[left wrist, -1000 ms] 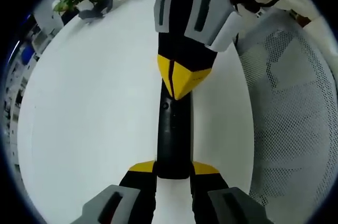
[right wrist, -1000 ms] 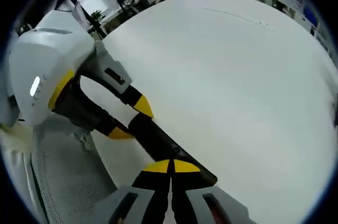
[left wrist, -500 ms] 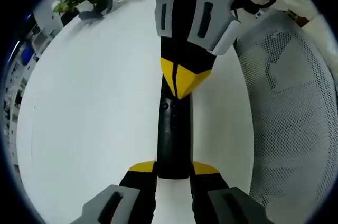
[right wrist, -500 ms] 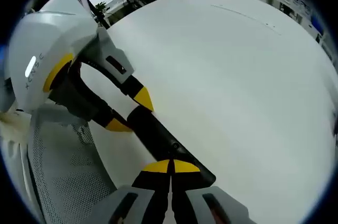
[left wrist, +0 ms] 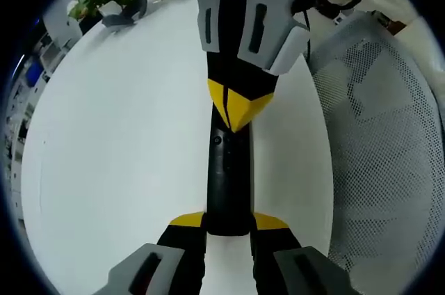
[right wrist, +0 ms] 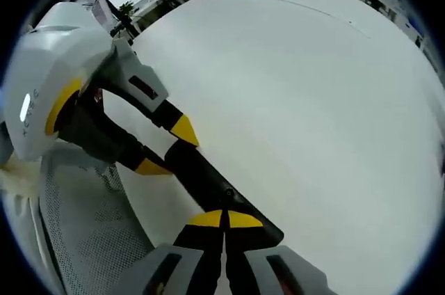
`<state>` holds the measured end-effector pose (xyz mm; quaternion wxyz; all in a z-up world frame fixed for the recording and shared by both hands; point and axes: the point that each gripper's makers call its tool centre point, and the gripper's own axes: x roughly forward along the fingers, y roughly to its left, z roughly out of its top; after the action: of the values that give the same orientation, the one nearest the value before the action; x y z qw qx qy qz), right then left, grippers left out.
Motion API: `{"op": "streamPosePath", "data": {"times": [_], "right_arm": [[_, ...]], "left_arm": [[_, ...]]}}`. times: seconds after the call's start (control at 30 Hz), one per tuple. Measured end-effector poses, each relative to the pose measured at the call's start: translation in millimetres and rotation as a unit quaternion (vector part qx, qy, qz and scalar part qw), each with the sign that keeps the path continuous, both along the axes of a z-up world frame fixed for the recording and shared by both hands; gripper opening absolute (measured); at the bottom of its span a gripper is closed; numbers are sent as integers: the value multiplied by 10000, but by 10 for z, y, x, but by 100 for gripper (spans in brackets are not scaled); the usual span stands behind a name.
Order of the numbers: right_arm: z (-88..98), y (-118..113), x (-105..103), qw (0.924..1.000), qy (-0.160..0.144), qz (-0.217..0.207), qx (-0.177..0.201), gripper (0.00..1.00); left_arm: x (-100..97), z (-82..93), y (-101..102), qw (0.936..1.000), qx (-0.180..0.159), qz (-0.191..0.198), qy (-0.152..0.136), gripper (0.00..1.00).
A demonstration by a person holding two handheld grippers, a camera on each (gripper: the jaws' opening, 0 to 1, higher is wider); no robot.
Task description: Press the specified remote control buttons in sequence, fully releasing each button before pressing the next.
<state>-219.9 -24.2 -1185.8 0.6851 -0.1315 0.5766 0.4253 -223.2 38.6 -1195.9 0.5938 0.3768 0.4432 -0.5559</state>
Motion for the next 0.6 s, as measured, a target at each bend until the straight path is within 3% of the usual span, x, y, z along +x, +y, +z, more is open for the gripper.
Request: {"op": "streamPosePath", "data": {"times": [0.6], "right_arm": [[27, -22, -26, 9996, -238, -64, -101, 0]], "left_arm": [[-6, 2, 0, 10000, 51, 10, -58, 22]]}}
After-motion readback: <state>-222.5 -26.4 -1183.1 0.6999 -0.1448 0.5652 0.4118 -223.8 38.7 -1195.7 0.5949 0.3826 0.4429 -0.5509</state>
